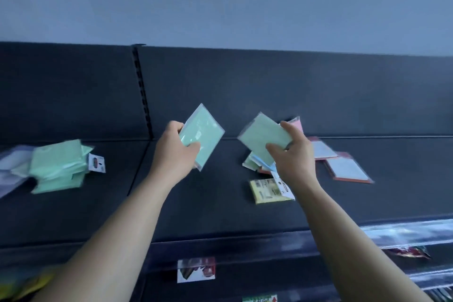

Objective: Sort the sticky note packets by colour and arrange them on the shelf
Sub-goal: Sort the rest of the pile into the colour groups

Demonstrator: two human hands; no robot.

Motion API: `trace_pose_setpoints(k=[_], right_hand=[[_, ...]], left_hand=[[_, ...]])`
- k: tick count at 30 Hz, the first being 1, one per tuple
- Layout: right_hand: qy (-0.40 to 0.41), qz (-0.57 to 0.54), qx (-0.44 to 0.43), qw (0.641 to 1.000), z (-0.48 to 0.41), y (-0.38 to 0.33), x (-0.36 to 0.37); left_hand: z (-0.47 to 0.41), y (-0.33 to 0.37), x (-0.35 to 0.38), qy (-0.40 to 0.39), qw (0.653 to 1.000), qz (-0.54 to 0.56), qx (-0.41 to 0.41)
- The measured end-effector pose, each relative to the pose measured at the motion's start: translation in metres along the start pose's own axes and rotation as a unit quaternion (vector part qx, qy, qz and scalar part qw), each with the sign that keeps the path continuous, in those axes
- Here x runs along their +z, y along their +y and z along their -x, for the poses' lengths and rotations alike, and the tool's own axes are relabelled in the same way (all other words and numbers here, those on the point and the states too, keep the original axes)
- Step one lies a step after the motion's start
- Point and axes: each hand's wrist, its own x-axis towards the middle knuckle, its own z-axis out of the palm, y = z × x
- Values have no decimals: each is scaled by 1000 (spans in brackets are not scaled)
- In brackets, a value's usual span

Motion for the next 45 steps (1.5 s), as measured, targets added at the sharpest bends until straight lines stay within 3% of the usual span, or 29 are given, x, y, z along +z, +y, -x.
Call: trace_pose_setpoints(k=[7, 13, 25, 31, 35, 45], right_hand=[[-88, -8, -50, 995, 22, -44, 88], [-142, -52, -39, 988, 48, -85, 156], [-189, -32, -2, 981, 86, -129, 287], [-208, 106, -34, 972, 96, -134, 333], [-207, 206, -71, 954, 100, -139, 345], [-165, 215, -114, 956, 95, -121, 268]], left_hand=[[6, -39, -90, 99, 994, 7, -47], [-14, -79, -180, 165, 983, -39, -72], [-67, -139, -254, 92, 974, -199, -51], [-61, -153, -272, 75, 975, -209, -21], [-57, -155, -282, 79, 976, -203, -7], [-41, -117, -238, 85, 968, -209, 110]])
